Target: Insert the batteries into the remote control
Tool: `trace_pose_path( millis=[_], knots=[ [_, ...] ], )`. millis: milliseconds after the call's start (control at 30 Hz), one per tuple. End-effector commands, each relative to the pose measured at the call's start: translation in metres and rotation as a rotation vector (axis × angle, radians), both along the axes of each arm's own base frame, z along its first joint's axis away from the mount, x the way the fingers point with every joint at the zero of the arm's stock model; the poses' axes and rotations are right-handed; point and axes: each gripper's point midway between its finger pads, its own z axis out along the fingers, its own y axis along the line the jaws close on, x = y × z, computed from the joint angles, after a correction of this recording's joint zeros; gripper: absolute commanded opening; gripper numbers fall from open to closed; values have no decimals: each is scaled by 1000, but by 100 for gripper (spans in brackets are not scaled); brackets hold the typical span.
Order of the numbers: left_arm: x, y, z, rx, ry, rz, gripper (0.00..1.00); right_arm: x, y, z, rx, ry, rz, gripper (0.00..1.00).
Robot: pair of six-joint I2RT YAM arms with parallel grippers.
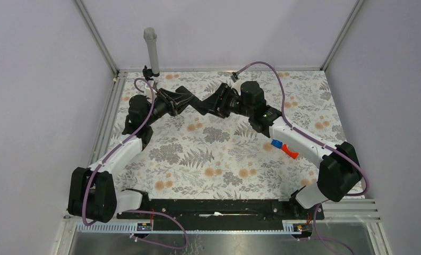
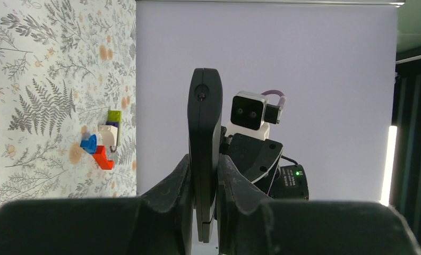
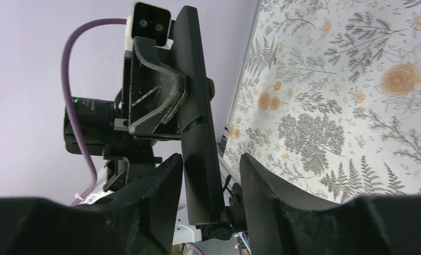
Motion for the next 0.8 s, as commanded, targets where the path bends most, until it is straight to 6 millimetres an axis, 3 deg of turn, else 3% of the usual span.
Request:
trace_pose_path(
  millis=[0,200,433,633,700,767],
  knots=[
    [-4,4,39,-88,-103,22,0,0,3,22,90,-19,14,49],
    [-11,-3,54,-126,-115,-7,0,6,6,10,84,-4,6,44],
    [-25,-27,60,-145,-111,-73,0,17,13,-1,81,-5,-4,40],
    [-32,-28,61,-139,-121,-73,0,21,15,-1,79,-23,-2,33],
    [-32,-28,60,-123,-122,-69,0,19,16,5,90,-50,13,36],
    [-31,-27,60,-110,-128,-63,0,15,14,14,113,-95,27,47]
  ],
)
